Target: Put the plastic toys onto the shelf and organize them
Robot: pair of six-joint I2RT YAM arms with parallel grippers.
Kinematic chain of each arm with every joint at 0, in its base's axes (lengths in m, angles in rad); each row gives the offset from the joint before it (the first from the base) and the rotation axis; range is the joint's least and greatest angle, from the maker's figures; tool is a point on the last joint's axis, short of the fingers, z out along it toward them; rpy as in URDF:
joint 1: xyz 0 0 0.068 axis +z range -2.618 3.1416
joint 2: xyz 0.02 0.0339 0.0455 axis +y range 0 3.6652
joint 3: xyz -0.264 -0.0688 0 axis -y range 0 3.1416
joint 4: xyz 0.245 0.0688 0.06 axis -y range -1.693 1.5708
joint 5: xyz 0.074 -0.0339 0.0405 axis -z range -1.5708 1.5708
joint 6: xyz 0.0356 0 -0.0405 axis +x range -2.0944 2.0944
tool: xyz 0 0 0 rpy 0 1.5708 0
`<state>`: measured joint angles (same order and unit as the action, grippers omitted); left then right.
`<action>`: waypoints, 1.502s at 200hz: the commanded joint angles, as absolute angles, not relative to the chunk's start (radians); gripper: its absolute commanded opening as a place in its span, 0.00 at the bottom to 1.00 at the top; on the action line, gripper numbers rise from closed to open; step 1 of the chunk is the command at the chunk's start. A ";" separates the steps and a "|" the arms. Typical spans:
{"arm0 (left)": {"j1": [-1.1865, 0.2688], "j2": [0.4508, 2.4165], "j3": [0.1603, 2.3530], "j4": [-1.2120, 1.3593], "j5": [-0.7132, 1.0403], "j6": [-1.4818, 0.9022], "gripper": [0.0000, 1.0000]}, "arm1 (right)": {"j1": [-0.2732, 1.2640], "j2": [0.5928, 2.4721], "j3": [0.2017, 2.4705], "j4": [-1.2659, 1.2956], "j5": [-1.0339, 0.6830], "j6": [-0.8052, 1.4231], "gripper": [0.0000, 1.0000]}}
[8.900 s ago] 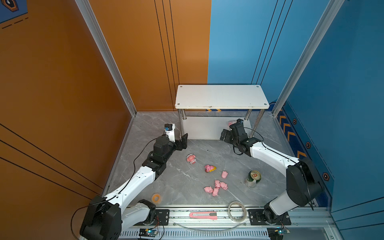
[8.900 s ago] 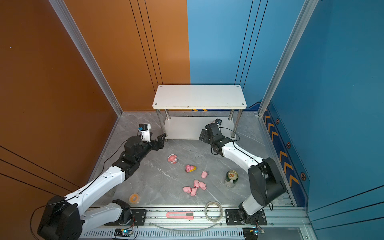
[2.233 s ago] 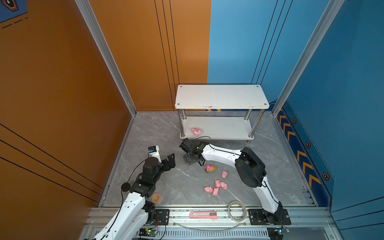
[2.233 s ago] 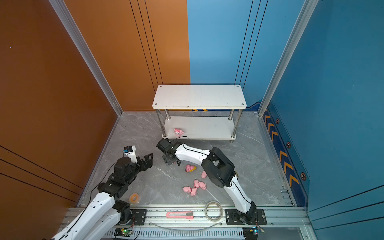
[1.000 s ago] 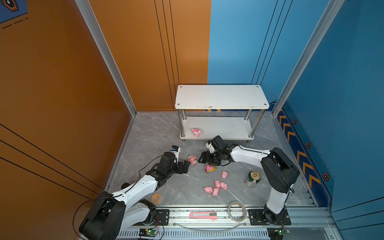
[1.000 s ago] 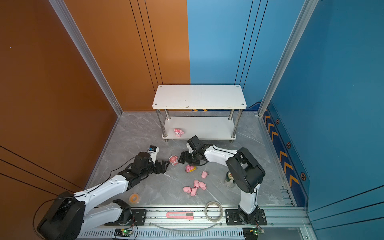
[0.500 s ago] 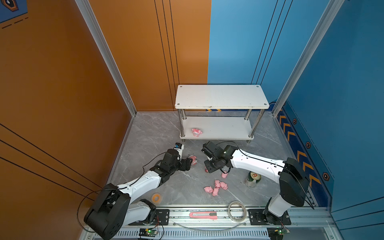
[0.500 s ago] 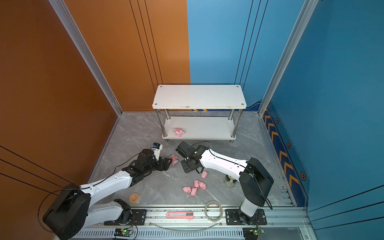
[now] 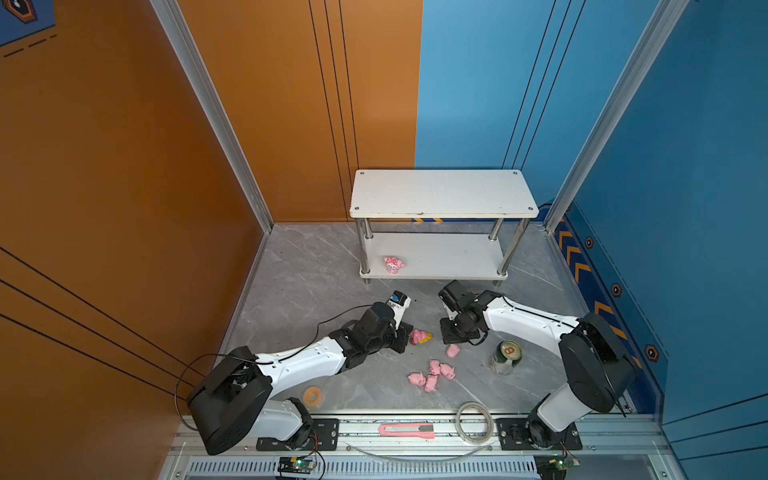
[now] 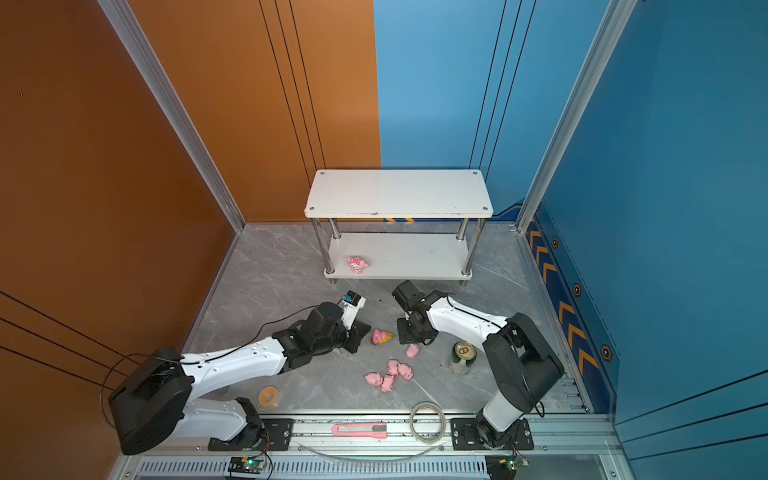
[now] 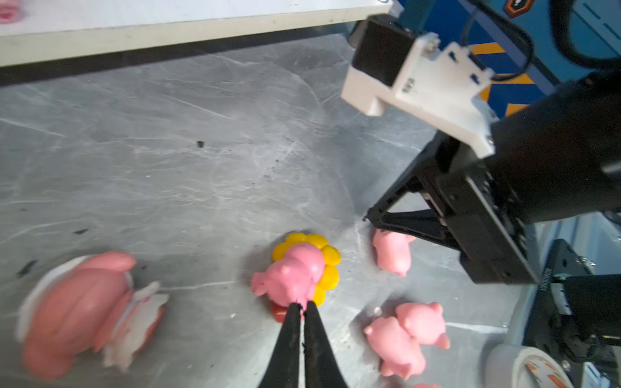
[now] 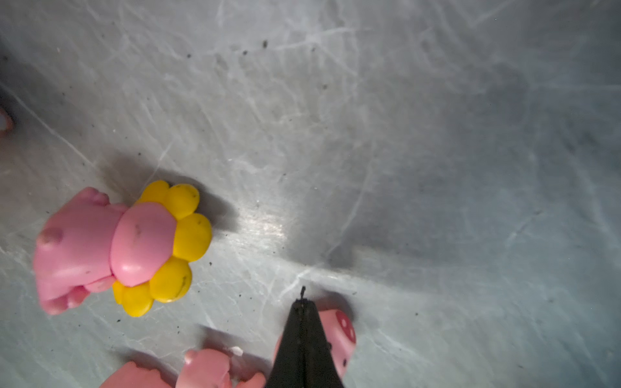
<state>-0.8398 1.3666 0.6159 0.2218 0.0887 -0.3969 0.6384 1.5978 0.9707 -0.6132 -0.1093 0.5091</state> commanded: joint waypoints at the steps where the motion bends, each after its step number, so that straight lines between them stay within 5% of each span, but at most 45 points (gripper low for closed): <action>1: -0.874 1.427 0.651 0.248 0.107 -0.428 0.07 | 0.634 1.558 0.954 -0.549 -0.163 0.540 0.00; 58: -0.855 1.591 0.678 0.317 0.115 -0.485 0.04 | 0.630 1.545 0.939 -0.517 -0.195 0.539 0.00; 121: -0.704 1.496 0.491 0.430 0.150 -0.564 0.03 | 0.643 1.539 0.966 -0.508 -0.249 0.510 0.04; 158: -0.659 1.444 0.503 0.423 0.204 -0.561 0.09 | 0.738 1.613 1.024 -0.509 -0.209 0.457 0.23; 184: -0.685 1.388 0.600 0.273 0.212 -0.487 0.43 | 0.745 1.647 1.022 -0.460 -0.249 0.469 0.27; 199: -0.722 1.346 0.672 0.105 0.126 -0.400 0.54 | 0.755 1.644 1.024 -0.441 -0.244 0.457 0.37; 239: -0.636 1.207 0.662 -0.057 0.001 -0.397 0.51 | 0.926 1.654 1.068 -0.413 0.022 0.188 0.74; 300: -0.387 0.985 0.523 -0.032 0.075 -0.495 0.50 | 0.930 1.818 1.078 -0.128 0.026 0.046 0.79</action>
<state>-0.4309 1.0451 0.5674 -0.0154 0.0544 -0.4465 0.9382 1.7638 1.0481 -0.2474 -0.0196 0.1429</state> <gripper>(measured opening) 0.503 0.791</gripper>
